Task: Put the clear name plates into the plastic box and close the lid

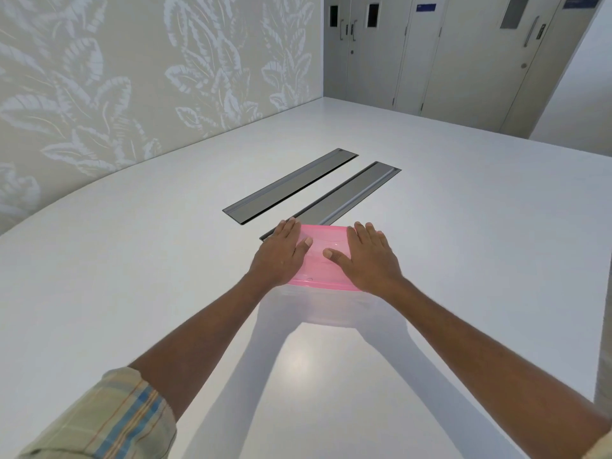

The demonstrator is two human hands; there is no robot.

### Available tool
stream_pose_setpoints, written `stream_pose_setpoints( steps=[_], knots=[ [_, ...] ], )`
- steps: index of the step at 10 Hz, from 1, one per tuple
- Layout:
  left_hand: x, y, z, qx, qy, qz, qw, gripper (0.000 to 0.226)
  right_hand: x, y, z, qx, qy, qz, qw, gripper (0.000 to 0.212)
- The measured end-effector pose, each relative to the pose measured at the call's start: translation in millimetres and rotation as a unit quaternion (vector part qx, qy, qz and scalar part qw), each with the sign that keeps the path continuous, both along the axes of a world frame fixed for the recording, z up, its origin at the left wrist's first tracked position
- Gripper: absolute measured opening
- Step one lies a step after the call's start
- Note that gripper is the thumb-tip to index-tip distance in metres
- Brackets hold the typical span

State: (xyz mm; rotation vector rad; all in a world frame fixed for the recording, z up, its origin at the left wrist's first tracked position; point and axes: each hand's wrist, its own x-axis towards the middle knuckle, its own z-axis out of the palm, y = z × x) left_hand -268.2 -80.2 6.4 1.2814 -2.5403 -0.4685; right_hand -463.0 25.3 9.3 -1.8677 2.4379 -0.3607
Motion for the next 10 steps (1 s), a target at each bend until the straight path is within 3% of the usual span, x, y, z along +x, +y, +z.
stream_pose_setpoints(
  steps=[4, 5, 6, 8, 10],
  knots=[
    [3, 1, -2, 0.025, 0.054, -0.013, 0.998, 0.065, 7, 4, -3, -0.013, 0.010, -0.013, 1.000, 0.102],
    [3, 5, 1, 0.028, 0.030, -0.005, 0.999, 0.066, 8, 6, 0, -0.008, 0.008, -0.008, 1.000, 0.102],
    [2, 15, 7, -0.018, 0.023, 0.043, 0.999, 0.063, 9, 8, 6, 0.008, 0.011, -0.004, 1.000, 0.104],
    [11, 61, 3, -0.005, 0.110, 0.095, 0.989, 0.072, 8, 9, 10, 0.017, 0.011, -0.003, 1.000, 0.105],
    [64, 79, -5, -0.060, 0.077, 0.136, 0.986, 0.078, 10, 9, 10, 0.010, 0.036, 0.001, 0.999, 0.100]
  ],
)
